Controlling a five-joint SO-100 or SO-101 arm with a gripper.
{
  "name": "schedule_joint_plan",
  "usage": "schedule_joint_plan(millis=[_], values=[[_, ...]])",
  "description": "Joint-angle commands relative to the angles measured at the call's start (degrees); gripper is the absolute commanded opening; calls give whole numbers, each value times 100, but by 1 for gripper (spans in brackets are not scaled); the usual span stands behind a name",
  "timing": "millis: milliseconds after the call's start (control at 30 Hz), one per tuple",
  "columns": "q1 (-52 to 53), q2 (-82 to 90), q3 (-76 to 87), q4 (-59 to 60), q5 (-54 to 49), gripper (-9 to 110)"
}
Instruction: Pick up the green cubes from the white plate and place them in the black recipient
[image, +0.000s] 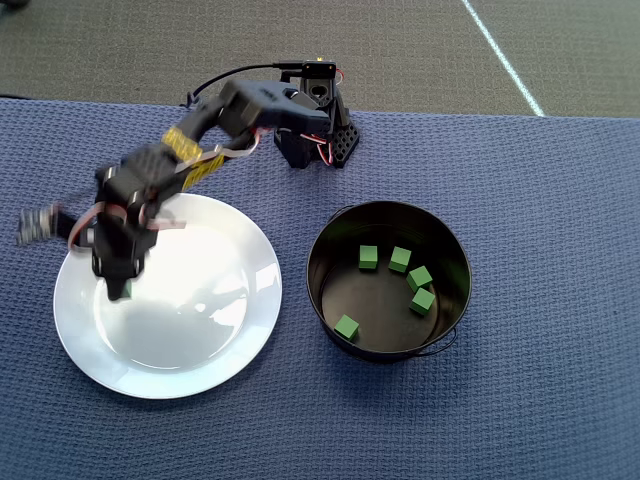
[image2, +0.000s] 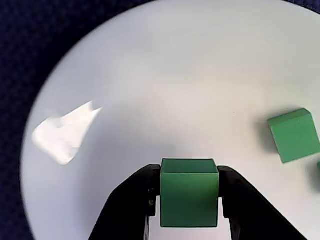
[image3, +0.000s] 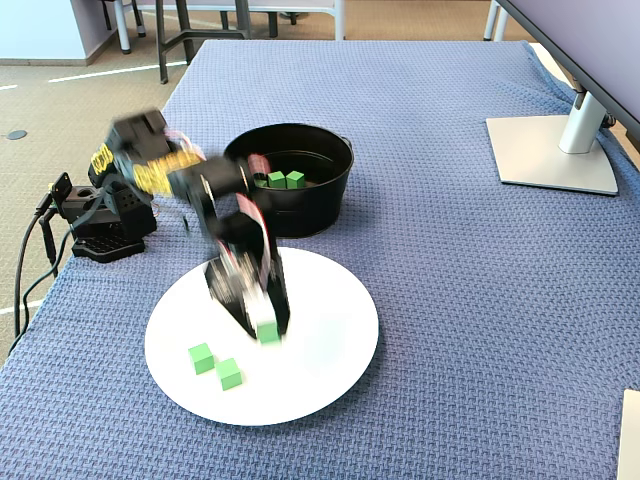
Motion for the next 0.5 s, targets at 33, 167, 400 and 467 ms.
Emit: schedule_joint_plan(millis=[33,167,400,467], values=[[-255,2382,791,343,1090,0],[-949,3850,2259,202,2092,0],[-3331,4588,2865,562,3771,0],[-4034,4474,2865,545,4263,0]])
